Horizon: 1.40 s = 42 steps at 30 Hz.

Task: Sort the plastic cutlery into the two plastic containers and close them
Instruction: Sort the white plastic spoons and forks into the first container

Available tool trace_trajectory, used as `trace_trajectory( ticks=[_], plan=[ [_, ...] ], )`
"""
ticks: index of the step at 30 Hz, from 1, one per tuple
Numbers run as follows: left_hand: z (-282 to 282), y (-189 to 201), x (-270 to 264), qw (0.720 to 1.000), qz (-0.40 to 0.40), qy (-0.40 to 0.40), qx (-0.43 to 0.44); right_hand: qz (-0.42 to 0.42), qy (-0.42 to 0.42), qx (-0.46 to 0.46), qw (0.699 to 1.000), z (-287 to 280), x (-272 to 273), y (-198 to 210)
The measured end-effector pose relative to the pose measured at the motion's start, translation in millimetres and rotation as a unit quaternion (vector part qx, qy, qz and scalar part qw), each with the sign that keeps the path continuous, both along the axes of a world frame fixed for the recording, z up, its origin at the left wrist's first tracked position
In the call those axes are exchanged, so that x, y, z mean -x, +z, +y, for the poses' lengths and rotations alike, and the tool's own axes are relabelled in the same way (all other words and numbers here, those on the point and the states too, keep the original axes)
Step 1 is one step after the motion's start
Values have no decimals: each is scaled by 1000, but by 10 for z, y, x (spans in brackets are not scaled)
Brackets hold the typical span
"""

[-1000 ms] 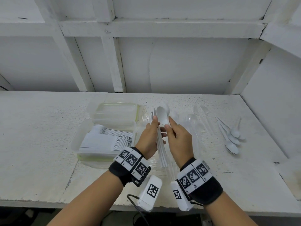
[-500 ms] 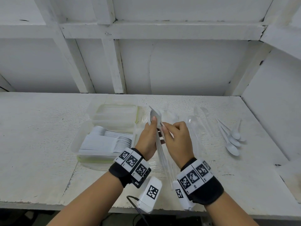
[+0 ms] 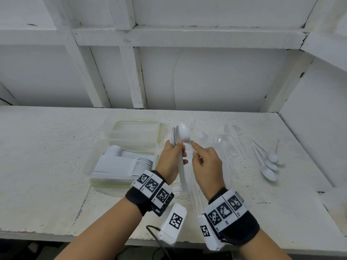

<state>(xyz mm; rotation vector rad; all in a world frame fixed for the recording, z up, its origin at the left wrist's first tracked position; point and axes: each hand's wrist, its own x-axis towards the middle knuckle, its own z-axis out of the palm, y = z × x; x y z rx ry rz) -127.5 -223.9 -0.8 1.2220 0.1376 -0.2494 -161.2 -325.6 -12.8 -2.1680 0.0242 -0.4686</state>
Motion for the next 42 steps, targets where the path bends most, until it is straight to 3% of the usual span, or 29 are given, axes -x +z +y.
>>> trace_trajectory(
  ticks=[6, 11, 15, 22, 33, 37, 42],
  plan=[
    [17, 37, 26, 995, 36, -28, 86, 31, 8, 69, 997, 75, 42, -12],
    [12, 68, 38, 994, 38, -47, 94, 17, 16, 141, 990, 128, 57, -8],
    [15, -2, 6, 997, 37, -13, 63, -6, 4, 103, 995, 158, 72, 21],
    [3, 15, 44, 997, 30, -20, 62, 46, -1, -10, 999, 181, 18, 116],
    [6, 22, 68, 998, 22, -10, 52, -31, 6, 42, 999, 240, -11, 25],
    [25, 80, 94, 998, 7, -51, 21, -4, 55, -6, 998, 225, 14, 62],
    [31, 97, 77, 996, 20, -80, 20, 15, 64, 12, 998, 172, 17, 51]
  ],
)
